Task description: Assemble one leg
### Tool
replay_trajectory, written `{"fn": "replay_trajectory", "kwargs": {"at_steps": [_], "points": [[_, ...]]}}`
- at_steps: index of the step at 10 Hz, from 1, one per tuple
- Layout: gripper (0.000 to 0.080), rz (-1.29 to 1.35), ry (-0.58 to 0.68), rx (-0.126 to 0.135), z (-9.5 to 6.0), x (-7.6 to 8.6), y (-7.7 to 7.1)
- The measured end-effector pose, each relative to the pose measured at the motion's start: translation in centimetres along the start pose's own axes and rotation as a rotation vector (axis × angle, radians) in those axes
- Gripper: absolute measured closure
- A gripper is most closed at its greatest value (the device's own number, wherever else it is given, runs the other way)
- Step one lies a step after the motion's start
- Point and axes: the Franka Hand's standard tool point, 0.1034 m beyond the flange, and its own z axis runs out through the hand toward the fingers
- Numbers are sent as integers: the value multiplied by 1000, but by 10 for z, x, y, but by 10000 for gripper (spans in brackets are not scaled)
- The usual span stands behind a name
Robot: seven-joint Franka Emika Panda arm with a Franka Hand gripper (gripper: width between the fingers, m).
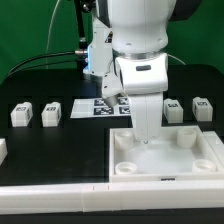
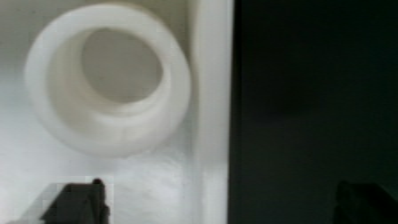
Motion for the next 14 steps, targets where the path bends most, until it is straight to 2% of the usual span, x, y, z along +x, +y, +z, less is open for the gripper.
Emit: {"fn": "replay_trajectory", "kwargs": {"at_steps": [1, 3, 6, 7, 10, 13, 14], "points": [[151, 1, -2, -5, -4, 1, -1], [150, 16, -14, -16, -18, 0, -13], [150, 84, -33, -40, -41, -6, -40], [150, 153, -32, -42, -47, -14, -53], [150, 223, -31, -39, -45, -14, -53], [150, 614, -23, -41, -43, -20, -56], [150, 750, -23, -36, -39, -17, -63]]}}
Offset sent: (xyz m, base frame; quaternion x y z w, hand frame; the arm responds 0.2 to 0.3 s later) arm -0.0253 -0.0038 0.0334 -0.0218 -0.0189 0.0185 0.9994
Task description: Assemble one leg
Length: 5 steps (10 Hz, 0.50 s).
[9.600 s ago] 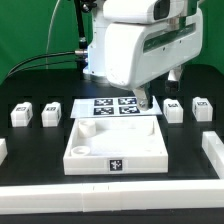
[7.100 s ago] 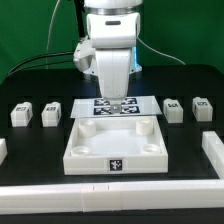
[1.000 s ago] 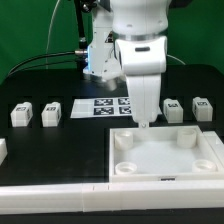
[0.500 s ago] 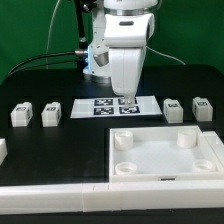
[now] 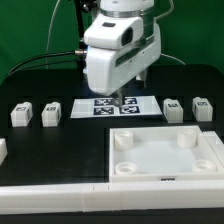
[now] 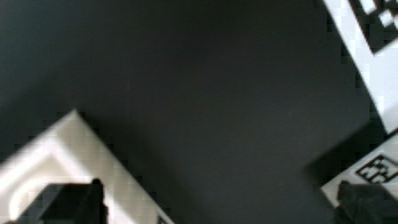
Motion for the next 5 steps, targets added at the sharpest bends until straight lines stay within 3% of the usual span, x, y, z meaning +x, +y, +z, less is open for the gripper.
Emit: {"fn": "replay_trajectory", "kwargs": {"at_steps": [5], "points": [[150, 653, -14, 12, 9, 16, -50]]}}
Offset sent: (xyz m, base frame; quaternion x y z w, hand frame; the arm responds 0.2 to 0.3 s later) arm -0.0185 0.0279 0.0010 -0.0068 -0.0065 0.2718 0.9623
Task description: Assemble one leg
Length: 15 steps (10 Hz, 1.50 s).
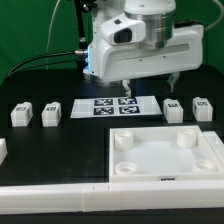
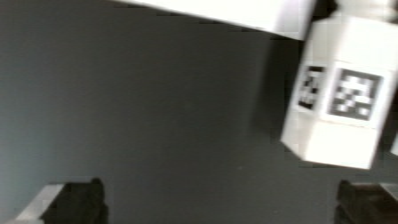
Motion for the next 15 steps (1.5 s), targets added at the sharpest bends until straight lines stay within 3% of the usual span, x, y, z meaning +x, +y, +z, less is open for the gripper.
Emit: {"fn": "replay_trajectory", "kwargs": {"at_steps": [1, 6, 7, 10, 13, 14, 15], "points": [[150, -32, -3, -2, 1, -2, -9], [150, 29, 5, -4, 1, 0, -81], [150, 12, 4, -4, 2, -1, -85], [150, -32, -60, -13, 5, -7, -79], [150, -10, -368, -33, 4, -11, -77], [150, 53, -507, -56, 6, -20, -77], [150, 87, -559, -73, 8, -17, -84]]}}
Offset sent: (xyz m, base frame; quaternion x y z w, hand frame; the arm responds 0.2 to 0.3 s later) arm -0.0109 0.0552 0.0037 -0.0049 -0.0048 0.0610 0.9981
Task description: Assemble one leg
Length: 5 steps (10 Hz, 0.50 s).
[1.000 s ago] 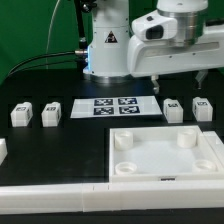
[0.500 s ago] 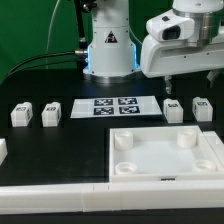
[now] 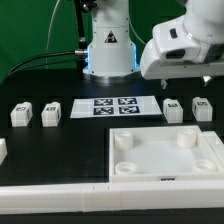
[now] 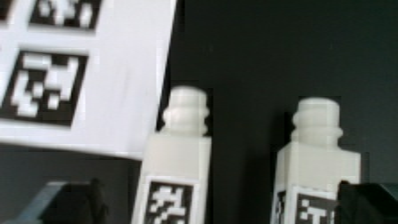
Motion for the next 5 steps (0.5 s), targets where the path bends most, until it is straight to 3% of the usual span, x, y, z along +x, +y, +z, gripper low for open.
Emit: {"fn": "replay_trajectory", "kwargs": {"at_steps": [2, 4, 5], "points": [[150, 44, -14, -17, -1, -3, -12], [150, 76, -24, -17, 4, -2, -27], [150, 59, -6, -5, 6, 5, -33]]}}
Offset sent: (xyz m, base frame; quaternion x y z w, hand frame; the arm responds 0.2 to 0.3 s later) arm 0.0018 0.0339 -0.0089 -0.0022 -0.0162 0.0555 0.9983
